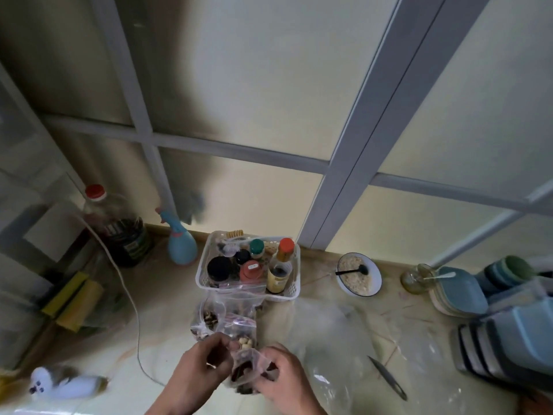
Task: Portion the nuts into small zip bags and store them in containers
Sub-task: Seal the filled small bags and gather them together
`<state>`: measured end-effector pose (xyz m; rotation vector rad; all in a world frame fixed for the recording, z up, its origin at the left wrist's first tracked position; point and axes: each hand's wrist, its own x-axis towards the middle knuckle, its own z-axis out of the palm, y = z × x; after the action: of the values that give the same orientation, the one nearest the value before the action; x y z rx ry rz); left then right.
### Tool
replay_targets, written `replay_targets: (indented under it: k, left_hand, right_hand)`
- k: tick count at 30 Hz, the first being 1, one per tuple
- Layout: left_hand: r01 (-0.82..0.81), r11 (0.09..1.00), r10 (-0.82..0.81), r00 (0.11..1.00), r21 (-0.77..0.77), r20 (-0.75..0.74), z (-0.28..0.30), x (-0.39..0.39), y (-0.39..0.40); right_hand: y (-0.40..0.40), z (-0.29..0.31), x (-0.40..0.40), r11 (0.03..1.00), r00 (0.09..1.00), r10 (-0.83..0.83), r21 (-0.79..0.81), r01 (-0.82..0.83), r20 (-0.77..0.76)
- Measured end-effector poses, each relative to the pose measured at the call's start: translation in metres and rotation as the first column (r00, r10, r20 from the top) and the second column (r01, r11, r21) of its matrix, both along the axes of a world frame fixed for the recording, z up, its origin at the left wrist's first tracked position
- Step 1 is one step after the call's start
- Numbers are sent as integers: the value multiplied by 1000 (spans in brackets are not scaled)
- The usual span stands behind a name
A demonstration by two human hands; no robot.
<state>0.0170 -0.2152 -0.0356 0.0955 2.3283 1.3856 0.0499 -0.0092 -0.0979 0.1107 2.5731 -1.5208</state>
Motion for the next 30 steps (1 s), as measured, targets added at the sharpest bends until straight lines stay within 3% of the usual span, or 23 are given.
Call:
replay_targets:
  k: [4, 9, 13, 15, 25, 30]
  left_hand:
    - [-60, 997, 60, 998, 39, 13, 2, -6, 3]
    - [-153, 961, 124, 983, 229, 137, 15, -13, 6]
    - [-79, 903, -61, 949, 422, 308, 24, -15, 8]
    - [-24, 893, -115, 953, 450, 280, 21, -16, 12]
    - [-298, 846, 253, 954, 442, 158, 49, -59, 73]
    - [-365, 809, 375, 924, 461, 72, 84, -77, 92]
  right_hand:
    - [15, 12, 3, 992, 999, 12, -126, -8, 33]
    - [18, 21, 3, 952, 991, -81, -285, 110, 110]
    - [20, 28, -2, 861, 975, -165, -461, 215, 147]
    - [23, 32, -7, 822, 968, -202, -512, 249, 147]
    - [23, 85, -53, 650, 907, -343, -636, 416, 243]
    - [21, 110, -75, 641, 906, -397, -661, 390, 149]
